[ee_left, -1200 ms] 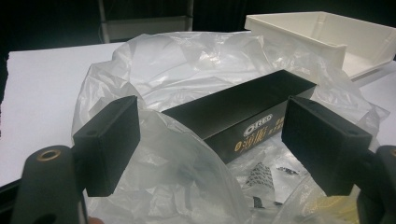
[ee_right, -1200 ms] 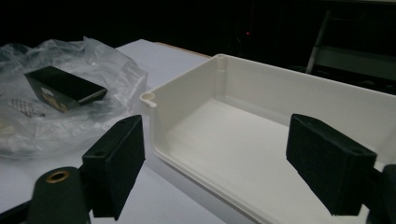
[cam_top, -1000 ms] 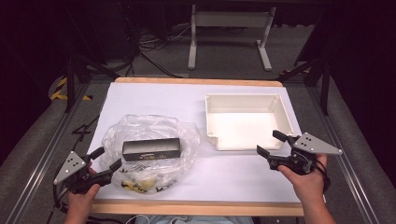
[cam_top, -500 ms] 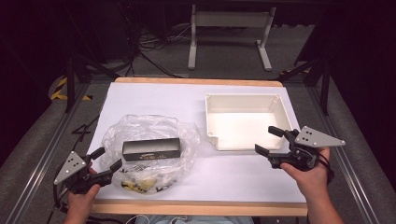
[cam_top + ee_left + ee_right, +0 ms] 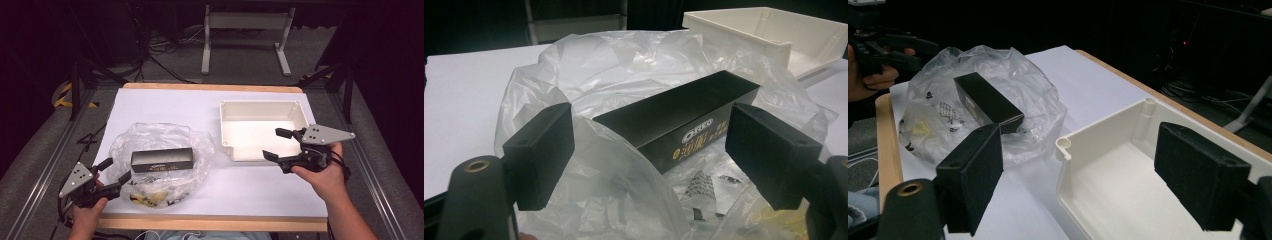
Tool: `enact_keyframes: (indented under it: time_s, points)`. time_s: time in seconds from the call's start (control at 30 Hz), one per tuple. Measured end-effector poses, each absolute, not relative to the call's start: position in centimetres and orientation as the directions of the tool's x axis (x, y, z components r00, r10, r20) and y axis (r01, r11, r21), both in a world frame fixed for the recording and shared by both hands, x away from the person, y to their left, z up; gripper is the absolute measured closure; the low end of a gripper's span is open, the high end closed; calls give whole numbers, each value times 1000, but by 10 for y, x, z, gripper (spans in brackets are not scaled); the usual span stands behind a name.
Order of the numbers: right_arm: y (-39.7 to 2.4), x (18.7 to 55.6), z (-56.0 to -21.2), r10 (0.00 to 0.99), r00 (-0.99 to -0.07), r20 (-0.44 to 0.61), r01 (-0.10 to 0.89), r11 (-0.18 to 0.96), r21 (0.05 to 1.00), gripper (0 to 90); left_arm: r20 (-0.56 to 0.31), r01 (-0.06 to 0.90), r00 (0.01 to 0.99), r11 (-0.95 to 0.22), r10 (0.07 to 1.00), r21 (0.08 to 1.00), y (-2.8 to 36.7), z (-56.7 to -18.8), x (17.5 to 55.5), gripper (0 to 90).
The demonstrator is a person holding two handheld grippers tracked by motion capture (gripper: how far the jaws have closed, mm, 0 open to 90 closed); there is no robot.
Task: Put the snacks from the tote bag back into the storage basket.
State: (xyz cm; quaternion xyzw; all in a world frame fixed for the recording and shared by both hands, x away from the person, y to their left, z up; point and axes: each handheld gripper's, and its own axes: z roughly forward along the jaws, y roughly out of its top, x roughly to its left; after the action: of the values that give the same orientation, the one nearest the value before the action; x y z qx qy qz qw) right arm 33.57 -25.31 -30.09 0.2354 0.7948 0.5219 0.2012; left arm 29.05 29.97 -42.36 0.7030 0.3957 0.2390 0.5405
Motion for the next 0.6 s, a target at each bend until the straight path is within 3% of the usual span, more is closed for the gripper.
enact_keyframes:
  time_s: [0.6]
  points:
    - [-207,375,-275,390,-917,-81,123,470,874,194,-84,281,569,-97,818,955,304,-422,278,206]
